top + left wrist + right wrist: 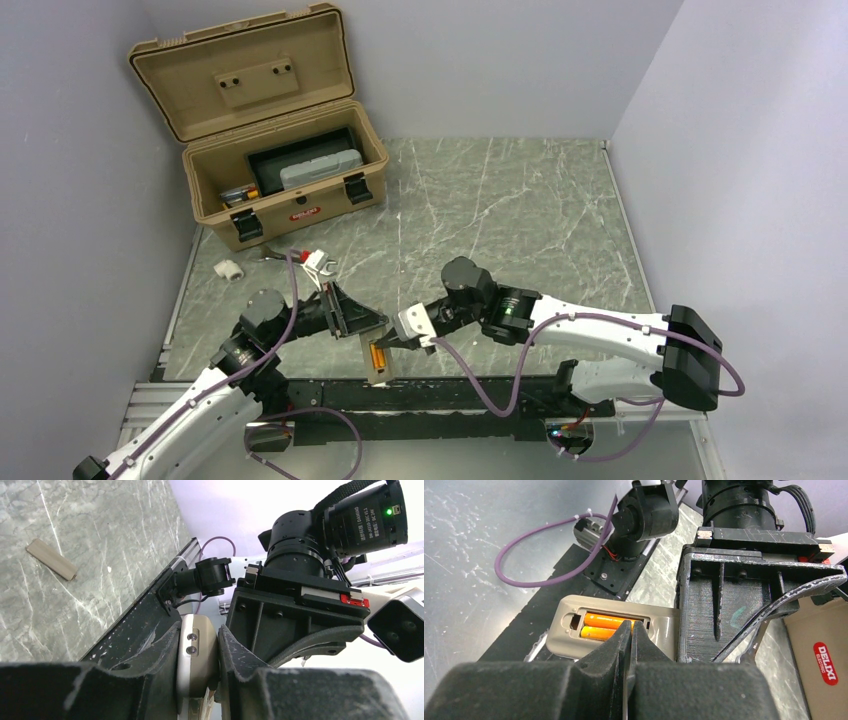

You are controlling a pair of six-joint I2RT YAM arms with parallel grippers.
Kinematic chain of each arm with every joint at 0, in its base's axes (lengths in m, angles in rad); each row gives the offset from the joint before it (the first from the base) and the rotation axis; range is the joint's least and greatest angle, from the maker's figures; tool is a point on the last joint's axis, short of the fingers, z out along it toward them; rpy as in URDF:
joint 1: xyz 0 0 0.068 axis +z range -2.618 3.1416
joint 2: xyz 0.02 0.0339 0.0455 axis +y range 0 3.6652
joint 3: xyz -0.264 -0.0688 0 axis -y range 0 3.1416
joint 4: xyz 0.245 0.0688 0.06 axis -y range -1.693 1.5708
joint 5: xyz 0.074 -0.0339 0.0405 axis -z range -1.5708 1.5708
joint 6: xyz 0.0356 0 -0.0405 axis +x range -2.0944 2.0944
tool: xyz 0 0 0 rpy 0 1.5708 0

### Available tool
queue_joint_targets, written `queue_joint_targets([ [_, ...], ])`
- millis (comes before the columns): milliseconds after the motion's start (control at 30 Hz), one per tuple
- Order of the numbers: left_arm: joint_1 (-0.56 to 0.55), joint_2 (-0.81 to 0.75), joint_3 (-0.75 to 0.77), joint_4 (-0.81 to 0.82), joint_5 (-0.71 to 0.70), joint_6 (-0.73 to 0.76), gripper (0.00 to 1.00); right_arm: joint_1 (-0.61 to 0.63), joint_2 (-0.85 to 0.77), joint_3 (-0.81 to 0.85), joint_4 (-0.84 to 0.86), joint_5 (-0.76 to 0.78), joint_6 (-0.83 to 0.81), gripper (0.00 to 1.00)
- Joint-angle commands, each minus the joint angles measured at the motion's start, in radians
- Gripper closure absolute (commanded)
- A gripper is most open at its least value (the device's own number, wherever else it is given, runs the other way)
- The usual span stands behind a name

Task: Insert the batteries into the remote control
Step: Load the battery into the remote control.

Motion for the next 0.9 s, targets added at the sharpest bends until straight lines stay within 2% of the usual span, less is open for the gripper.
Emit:
queue_joint_targets([
  [0,0.013,-0.018,0.042,0.202,-0.092,-0.060,1.00,0.050,0.016,-0.030,-0.243,-0.023,-0.015,0.97],
  [867,0.013,-0.022,0.027,0.244,-0.096,-0.091,1.00,0.141,-0.051,-0.093,-0.273,0.172,-0.072,0.97],
])
